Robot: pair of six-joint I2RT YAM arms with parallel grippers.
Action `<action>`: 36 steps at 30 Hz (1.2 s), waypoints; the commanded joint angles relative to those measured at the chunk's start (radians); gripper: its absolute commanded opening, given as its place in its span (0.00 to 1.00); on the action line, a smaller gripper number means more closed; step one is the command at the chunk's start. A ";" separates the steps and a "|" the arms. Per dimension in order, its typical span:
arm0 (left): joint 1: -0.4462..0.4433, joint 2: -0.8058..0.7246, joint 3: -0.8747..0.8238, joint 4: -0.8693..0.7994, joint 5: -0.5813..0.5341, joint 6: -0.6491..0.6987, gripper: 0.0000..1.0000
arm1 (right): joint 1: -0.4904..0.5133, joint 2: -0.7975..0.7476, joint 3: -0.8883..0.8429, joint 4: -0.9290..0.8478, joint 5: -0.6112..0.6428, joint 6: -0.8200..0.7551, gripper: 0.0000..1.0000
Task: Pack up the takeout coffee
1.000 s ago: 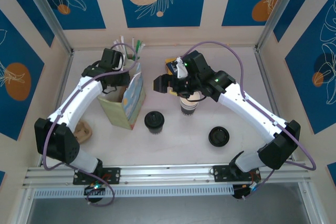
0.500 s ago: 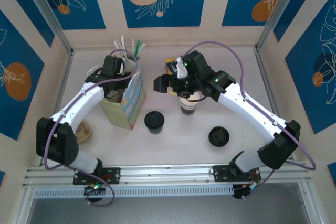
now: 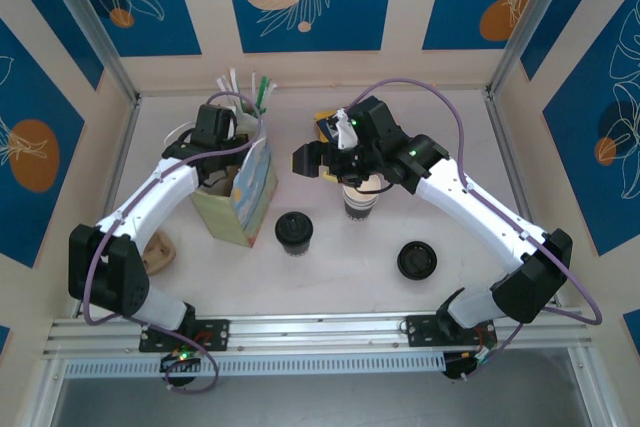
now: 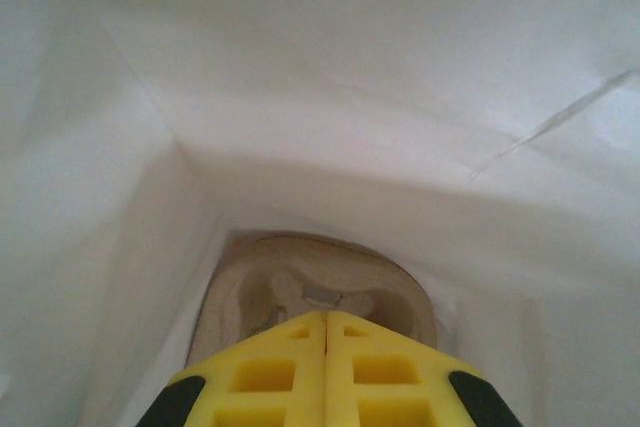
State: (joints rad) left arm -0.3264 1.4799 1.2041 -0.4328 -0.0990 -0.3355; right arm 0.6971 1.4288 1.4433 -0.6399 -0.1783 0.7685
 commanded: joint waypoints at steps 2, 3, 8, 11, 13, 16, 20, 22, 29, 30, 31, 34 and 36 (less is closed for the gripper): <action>-0.013 -0.013 0.014 0.018 -0.015 0.000 0.00 | -0.005 -0.009 -0.003 -0.012 0.010 0.005 0.99; -0.013 -0.011 0.014 0.019 -0.013 -0.001 0.00 | -0.005 -0.009 -0.005 -0.012 0.010 0.006 0.99; -0.013 -0.001 0.016 0.022 -0.016 0.001 0.00 | -0.005 -0.010 -0.006 -0.012 0.010 0.007 0.99; -0.013 0.008 0.014 0.022 -0.017 0.003 0.00 | -0.005 -0.010 -0.007 -0.011 0.010 0.007 0.99; -0.013 0.016 0.011 0.022 -0.020 0.004 0.00 | -0.005 -0.009 -0.007 -0.011 0.010 0.008 0.99; -0.013 0.028 0.005 0.028 -0.019 0.005 0.00 | -0.005 -0.010 -0.007 -0.011 0.010 0.007 0.99; -0.014 0.038 -0.009 0.042 -0.020 0.006 0.00 | -0.005 -0.010 -0.008 -0.012 0.010 0.006 0.99; -0.012 0.040 -0.012 0.044 -0.021 0.006 0.00 | -0.005 -0.010 -0.010 -0.012 0.010 0.006 0.99; -0.014 0.052 -0.006 0.044 -0.033 0.010 0.00 | -0.010 -0.008 -0.009 -0.010 0.005 0.005 0.99; -0.013 0.054 -0.005 0.043 -0.034 0.012 0.00 | -0.010 -0.008 -0.009 -0.010 0.004 0.004 0.99; -0.014 0.055 -0.003 0.041 -0.034 0.012 0.00 | -0.010 -0.007 -0.010 -0.010 0.003 0.003 0.99; -0.013 0.055 0.008 0.031 -0.035 0.012 0.00 | -0.013 -0.007 -0.010 -0.010 0.002 0.003 0.99; -0.012 0.049 0.013 0.029 -0.037 0.012 0.00 | -0.015 -0.007 -0.010 -0.010 0.001 0.002 0.99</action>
State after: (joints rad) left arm -0.3271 1.5276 1.2030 -0.3996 -0.1154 -0.3325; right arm 0.6895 1.4288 1.4433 -0.6403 -0.1787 0.7685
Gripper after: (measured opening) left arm 0.041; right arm 0.990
